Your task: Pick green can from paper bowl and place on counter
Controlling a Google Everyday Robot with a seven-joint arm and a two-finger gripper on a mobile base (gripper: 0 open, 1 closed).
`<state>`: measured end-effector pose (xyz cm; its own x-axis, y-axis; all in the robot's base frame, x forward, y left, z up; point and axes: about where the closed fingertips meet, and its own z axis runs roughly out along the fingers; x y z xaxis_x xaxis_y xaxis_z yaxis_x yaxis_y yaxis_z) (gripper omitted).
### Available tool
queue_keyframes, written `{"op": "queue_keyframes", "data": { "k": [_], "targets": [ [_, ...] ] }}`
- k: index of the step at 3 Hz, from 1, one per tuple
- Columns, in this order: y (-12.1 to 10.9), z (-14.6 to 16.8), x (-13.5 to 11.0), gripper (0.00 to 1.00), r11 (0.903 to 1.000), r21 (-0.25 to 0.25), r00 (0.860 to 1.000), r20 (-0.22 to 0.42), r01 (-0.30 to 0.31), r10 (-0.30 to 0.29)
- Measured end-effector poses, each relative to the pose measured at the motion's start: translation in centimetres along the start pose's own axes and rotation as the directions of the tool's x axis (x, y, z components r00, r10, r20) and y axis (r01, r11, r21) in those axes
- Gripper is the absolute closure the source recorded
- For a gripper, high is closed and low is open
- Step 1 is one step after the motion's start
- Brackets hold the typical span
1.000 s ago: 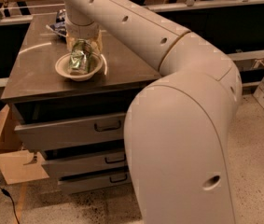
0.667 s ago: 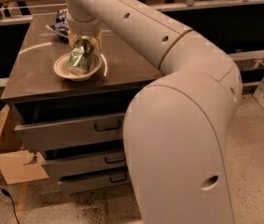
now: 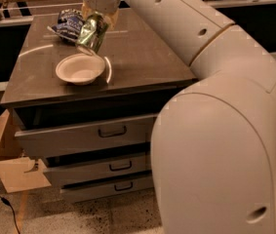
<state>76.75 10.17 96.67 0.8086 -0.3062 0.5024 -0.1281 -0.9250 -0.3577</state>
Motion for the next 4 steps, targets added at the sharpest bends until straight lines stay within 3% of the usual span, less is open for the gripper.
{"op": "queue_keyframes", "data": {
  "k": [1,2,3,4],
  "targets": [
    [2.3,-3.5,3.8,1.00,0.9931,0.064,0.987,-0.125,-0.098,0.105],
    [7.0,-4.8,7.6,1.00,0.9753,0.119,0.956,-0.207,-0.186,0.208],
    [11.3,-5.3,11.0,1.00,0.9568,0.163,0.944,-0.188,-0.241,0.270],
    [11.4,-5.0,10.8,1.00,0.9581,0.156,0.945,-0.186,-0.240,0.267]
  ]
}}
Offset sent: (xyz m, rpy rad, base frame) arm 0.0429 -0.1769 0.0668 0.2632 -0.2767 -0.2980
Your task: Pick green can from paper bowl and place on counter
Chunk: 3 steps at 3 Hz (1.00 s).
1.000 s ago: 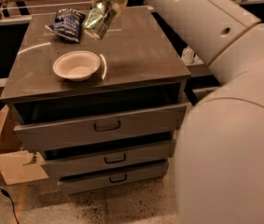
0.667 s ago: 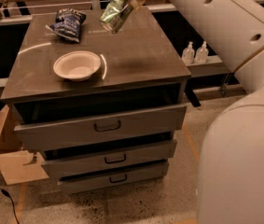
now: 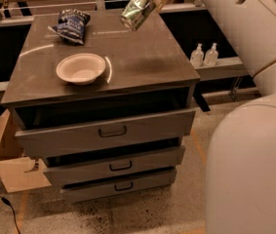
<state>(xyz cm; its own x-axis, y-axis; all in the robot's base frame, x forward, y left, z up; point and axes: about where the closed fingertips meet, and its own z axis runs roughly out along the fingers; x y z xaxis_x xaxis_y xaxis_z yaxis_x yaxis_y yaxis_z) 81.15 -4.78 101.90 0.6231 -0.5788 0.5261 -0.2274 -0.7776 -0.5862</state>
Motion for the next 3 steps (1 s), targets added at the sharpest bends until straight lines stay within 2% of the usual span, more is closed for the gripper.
{"op": "queue_keyframes", "data": {
  "k": [1,2,3],
  "targets": [
    [0.5,0.9,0.5,1.00,0.9974,0.017,0.997,-0.014,0.071,-0.070],
    [2.3,4.5,1.8,1.00,0.9785,0.102,0.983,-0.055,0.180,-0.175],
    [2.6,7.9,1.8,1.00,0.9429,0.233,0.971,-0.088,0.238,-0.224]
  ]
}}
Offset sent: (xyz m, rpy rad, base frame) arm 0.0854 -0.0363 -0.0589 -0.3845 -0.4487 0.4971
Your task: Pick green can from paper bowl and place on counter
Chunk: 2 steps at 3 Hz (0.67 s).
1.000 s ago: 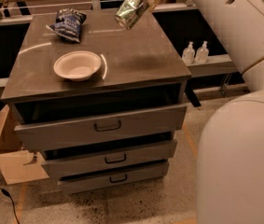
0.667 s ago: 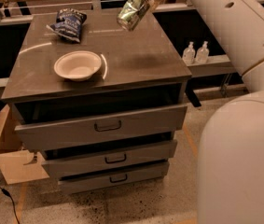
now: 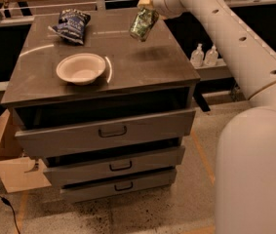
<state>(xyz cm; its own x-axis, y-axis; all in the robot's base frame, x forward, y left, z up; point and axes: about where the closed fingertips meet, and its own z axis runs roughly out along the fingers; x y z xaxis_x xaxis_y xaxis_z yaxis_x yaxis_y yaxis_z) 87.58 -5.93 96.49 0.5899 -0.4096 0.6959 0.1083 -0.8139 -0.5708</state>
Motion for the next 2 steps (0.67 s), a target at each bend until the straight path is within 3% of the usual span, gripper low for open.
{"op": "queue_keyframes", "data": {
  "k": [1,2],
  "targets": [
    [-0.6,2.4,-1.1,1.00,0.9911,0.114,0.998,-0.008,0.070,-0.069],
    [-1.0,3.7,-2.0,1.00,0.9672,0.177,0.983,-0.036,0.182,-0.178]
  ]
}}
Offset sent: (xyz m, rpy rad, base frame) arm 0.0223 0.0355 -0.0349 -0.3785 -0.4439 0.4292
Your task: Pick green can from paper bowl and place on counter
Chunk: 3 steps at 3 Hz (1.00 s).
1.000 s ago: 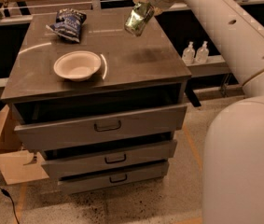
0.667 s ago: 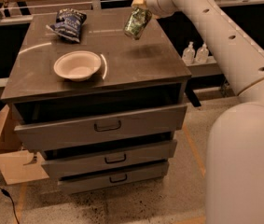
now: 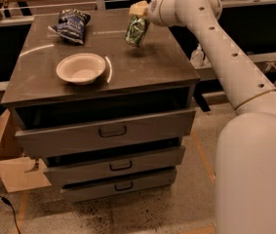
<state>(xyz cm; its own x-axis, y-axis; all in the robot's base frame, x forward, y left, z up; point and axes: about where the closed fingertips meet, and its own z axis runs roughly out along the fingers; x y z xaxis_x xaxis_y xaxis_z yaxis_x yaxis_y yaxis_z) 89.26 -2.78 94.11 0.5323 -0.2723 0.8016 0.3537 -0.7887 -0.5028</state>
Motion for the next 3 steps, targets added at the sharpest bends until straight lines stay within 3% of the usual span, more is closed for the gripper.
{"op": "queue_keyframes", "data": {
  "k": [1,2,3],
  "targets": [
    [-0.08,0.93,-0.56,1.00,0.9901,0.038,0.990,-0.040,0.135,-0.134],
    [-0.05,1.58,-1.18,1.00,0.9599,0.054,0.959,-0.089,0.275,-0.270],
    [-0.35,1.92,-1.47,1.00,0.9116,0.058,0.908,-0.137,0.407,-0.397]
  ]
}}
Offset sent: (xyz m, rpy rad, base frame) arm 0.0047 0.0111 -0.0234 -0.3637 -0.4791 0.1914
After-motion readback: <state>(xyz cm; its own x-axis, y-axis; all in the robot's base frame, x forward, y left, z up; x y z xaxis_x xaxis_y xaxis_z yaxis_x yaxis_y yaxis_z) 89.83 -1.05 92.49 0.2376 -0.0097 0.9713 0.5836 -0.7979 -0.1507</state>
